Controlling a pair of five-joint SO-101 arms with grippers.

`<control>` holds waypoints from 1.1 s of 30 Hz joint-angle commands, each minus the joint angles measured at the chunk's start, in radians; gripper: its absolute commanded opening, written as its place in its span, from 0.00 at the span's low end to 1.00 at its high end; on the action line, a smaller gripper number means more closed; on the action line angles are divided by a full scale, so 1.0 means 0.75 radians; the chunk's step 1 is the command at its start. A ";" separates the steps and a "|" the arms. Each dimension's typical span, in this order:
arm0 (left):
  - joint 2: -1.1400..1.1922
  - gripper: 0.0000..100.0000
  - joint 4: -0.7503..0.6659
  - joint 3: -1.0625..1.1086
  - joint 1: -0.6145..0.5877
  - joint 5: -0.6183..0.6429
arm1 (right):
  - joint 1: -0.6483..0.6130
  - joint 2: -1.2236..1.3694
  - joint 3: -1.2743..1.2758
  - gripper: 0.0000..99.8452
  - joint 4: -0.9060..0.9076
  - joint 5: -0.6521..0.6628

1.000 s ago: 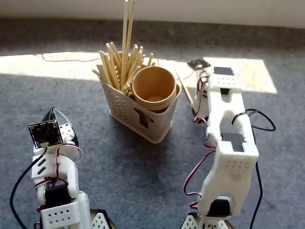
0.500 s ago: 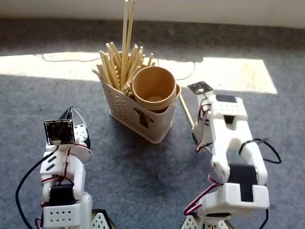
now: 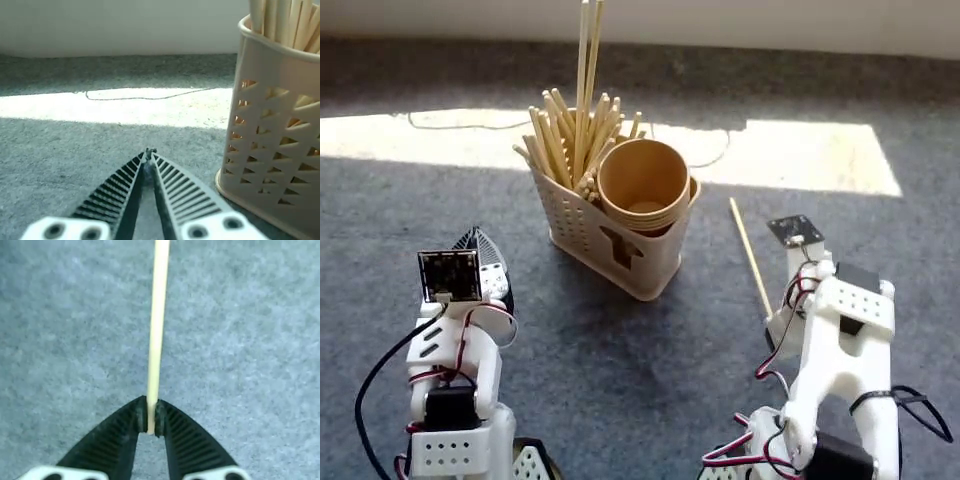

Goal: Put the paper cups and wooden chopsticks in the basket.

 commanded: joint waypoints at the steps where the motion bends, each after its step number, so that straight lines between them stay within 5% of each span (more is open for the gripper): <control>1: -0.015 0.01 0.104 0.026 0.056 0.006 | 0.044 -0.128 0.056 0.01 -0.013 0.049; 14: -0.015 0.01 0.487 0.026 0.052 0.004 | 0.054 -0.439 0.189 0.13 -0.001 -0.045; 20: -0.015 0.01 0.616 0.026 0.050 0.004 | -0.087 -0.521 0.165 0.13 0.138 -0.082; 33: -0.015 0.01 0.867 0.026 0.048 0.010 | -0.300 -0.079 -0.138 0.13 -0.159 -0.336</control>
